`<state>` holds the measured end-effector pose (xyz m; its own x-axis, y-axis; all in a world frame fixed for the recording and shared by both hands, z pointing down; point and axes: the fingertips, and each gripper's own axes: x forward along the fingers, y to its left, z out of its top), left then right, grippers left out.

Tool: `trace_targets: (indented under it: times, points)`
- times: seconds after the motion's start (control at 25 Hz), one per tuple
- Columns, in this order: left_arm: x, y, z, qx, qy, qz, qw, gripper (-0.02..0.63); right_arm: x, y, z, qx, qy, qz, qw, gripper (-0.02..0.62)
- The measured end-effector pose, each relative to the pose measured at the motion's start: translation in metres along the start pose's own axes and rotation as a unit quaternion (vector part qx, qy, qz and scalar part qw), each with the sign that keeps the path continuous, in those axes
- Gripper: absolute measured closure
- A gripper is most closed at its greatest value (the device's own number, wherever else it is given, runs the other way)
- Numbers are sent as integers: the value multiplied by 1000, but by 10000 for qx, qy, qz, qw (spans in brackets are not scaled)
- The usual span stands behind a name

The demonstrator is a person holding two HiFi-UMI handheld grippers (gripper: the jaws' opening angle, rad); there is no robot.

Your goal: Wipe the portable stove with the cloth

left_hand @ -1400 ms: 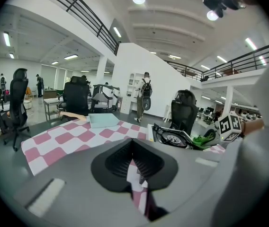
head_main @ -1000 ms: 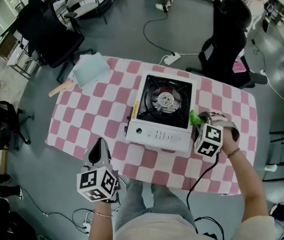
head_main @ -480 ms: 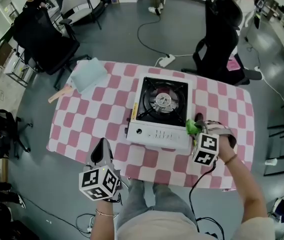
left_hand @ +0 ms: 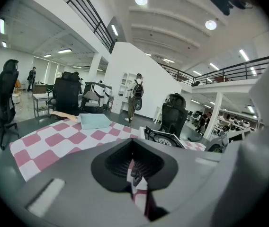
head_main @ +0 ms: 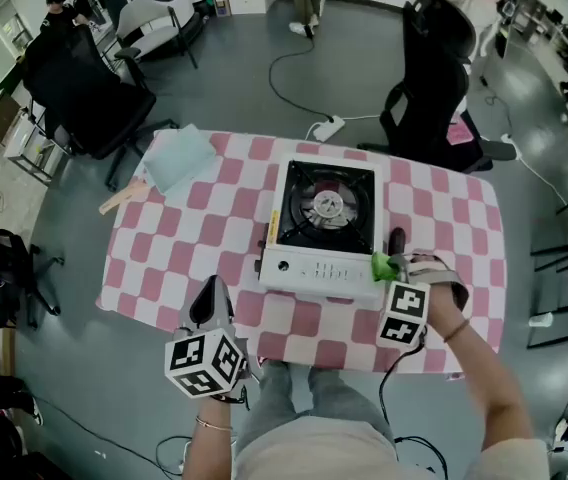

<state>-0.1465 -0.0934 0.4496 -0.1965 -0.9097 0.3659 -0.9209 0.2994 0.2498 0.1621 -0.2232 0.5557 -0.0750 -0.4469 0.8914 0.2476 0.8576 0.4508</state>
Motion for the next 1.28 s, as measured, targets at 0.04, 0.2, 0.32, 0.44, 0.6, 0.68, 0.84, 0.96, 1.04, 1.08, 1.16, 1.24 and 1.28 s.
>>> trace_targets:
  times: [0.04, 0.2, 0.32, 0.44, 0.6, 0.68, 0.84, 0.96, 1.04, 1.08, 1.16, 1.24, 1.28]
  points:
    - [0, 0, 0, -2, 4, -24, 10000, 606, 0, 1, 1, 89, 57, 2, 9999, 508]
    - [-1, 2, -2, -10, 47, -127, 9999, 606, -2, 4, 5, 721, 385, 85, 9966, 508]
    - [-2, 5, -4, -12, 101, -208, 9997, 606, -2, 4, 9, 1152, 653, 144, 9911, 508]
    - [-4, 12, -6, -43, 140, -263, 9995, 606, -1, 6, 14, 1655, 846, 227, 9823, 508]
    - [-5, 24, -6, -86, 174, -320, 9993, 606, -2, 7, 20, 2457, 927, 419, 9640, 508]
    - [-5, 31, -5, -115, 183, -339, 9992, 606, -4, 6, 24, 2777, 920, 477, 9551, 508]
    - [-3, 42, -3, -179, 192, -380, 9989, 606, -6, 5, 27, 3505, 861, 566, 9309, 508]
    - [-1, 47, -1, -218, 209, -432, 9986, 606, -6, 2, 28, 4120, 796, 645, 9054, 508]
    - [0, 51, -1, -235, 228, -468, 9984, 606, -7, 1, 30, 4465, 783, 665, 8889, 508]
    - [1, 52, 0, -240, 237, -485, 9983, 606, -6, 0, 30, 4607, 770, 661, 8817, 508]
    - [4, 54, 0, -245, 249, -523, 9980, 606, -6, -1, 30, 4877, 731, 636, 8676, 508]
    - [7, 55, 2, -237, 255, -560, 9978, 606, -7, 0, 31, 5150, 661, 632, 8523, 509]
    - [9, 56, 3, -231, 259, -577, 9977, 606, -8, 0, 31, 5268, 625, 639, 8453, 508]
